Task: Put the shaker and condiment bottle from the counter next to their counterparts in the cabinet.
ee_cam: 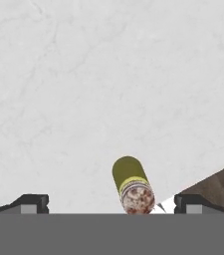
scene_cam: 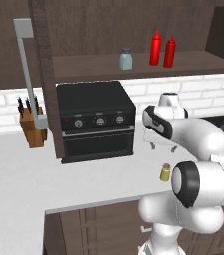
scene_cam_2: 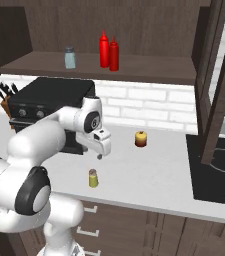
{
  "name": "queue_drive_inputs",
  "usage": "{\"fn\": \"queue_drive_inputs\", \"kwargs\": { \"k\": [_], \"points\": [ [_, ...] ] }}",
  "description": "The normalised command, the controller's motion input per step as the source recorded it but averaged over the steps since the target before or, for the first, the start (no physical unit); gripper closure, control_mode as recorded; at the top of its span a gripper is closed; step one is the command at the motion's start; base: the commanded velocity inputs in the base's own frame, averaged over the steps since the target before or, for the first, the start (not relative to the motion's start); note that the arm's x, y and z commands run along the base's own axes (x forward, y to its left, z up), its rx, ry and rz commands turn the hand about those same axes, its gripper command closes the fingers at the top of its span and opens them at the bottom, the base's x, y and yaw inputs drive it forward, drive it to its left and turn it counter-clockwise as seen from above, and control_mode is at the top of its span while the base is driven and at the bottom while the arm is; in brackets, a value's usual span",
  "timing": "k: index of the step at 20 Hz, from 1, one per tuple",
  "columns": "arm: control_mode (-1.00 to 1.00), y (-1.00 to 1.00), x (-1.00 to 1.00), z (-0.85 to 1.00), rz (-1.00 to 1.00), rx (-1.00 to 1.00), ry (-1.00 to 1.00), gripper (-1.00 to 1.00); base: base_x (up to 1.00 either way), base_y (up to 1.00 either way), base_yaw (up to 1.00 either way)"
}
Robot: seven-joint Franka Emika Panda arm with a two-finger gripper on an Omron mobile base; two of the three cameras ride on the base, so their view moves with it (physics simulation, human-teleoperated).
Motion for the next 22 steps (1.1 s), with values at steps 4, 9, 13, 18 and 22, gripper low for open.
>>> {"fn": "queue_drive_inputs", "kwargs": {
  "k": [4, 9, 13, 18, 22],
  "points": [
    [-1.0, 0.0, -0.23, -0.11, -0.06, 0.0, -0.01, -1.0, 0.0, 0.0, 0.0],
    [-1.0, 0.0, -0.39, -0.08, -0.06, 0.0, -0.03, -1.0, 0.0, 0.0, 0.0],
    [-1.0, 0.0, -0.38, -0.07, -0.07, 0.0, -0.04, -1.0, 0.0, 0.0, 0.0],
    [-1.0, 0.0, -0.14, -0.11, -0.05, 0.0, 0.0, -1.0, 0.0, 0.0, 0.0],
    [-1.0, 0.0, 0.01, -0.19, -0.04, -0.02, 0.0, -1.0, 0.0, 0.0, 0.0]
  ]
}}
